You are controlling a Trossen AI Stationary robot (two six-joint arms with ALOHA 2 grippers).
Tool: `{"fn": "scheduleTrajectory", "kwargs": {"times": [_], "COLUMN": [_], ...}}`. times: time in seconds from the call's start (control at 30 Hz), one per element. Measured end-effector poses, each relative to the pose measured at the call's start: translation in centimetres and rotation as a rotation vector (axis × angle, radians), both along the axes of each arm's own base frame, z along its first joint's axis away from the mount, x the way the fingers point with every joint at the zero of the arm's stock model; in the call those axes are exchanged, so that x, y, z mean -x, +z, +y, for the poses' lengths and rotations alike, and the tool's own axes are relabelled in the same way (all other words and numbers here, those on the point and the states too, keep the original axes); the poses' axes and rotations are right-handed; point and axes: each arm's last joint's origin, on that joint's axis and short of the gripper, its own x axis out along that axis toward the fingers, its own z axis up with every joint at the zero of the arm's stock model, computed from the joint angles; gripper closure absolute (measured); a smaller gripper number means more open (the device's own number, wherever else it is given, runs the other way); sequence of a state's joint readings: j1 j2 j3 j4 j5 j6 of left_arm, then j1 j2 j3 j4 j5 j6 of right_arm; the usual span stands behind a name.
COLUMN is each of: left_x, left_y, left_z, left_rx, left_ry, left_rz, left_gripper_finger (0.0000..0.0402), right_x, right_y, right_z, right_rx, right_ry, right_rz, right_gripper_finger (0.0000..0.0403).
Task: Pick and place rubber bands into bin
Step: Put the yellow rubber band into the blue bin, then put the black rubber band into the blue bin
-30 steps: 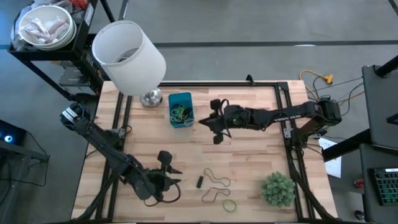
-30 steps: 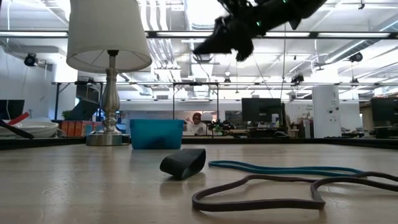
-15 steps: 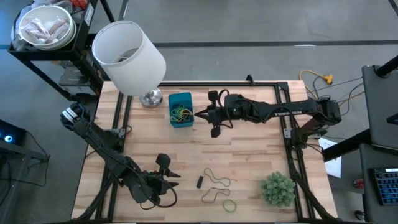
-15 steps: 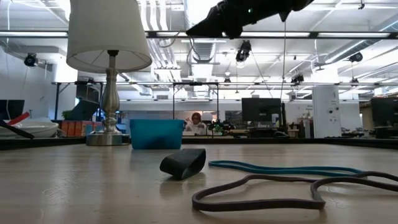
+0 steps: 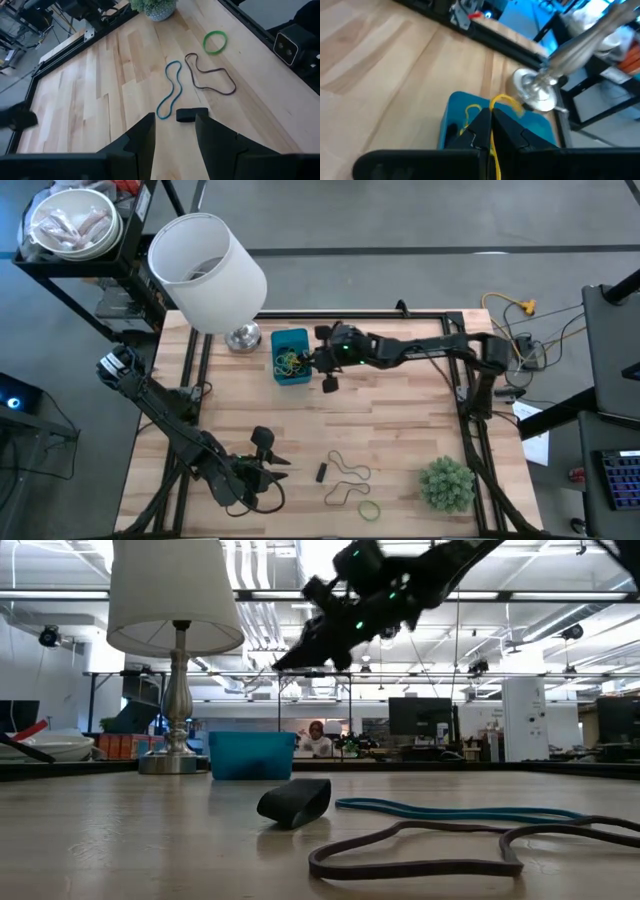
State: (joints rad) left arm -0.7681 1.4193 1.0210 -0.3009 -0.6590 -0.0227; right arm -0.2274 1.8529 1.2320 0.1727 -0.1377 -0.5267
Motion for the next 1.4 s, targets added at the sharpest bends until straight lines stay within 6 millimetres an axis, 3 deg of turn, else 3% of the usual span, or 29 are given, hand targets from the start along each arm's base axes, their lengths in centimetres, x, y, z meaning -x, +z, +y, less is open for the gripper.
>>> {"fn": "scheduleTrajectory", "kwargs": {"times": [0.33, 0.63, 1.1, 1.4], "left_x": [0.4, 0.6, 0.6, 0.6], "left_y": [0.0, -0.1, -0.1, -0.1], "left_z": [-0.4, -0.5, -0.5, -0.5], "left_rx": [0.016, 0.012, 0.012, 0.013], "left_ry": [-0.005, -0.014, -0.013, -0.013], "left_rz": [0.003, 0.008, 0.009, 0.009], "left_gripper_finger": [0.0276, 0.0276, 0.0276, 0.0276], "right_x": [-4.5, -4.6, -4.4, -4.0], "right_y": [-3.8, -4.3, -4.2, -3.2], "right_z": [-2.4, -4.3, -4.4, -4.2], "right_rx": [-0.112, -0.253, -0.288, -0.249], "right_ry": [-0.026, -0.128, -0.062, -0.031], "right_rz": [0.133, 0.215, 0.214, 0.222], "right_gripper_finger": [0.0394, 0.0386, 0.0240, 0.0207]}}
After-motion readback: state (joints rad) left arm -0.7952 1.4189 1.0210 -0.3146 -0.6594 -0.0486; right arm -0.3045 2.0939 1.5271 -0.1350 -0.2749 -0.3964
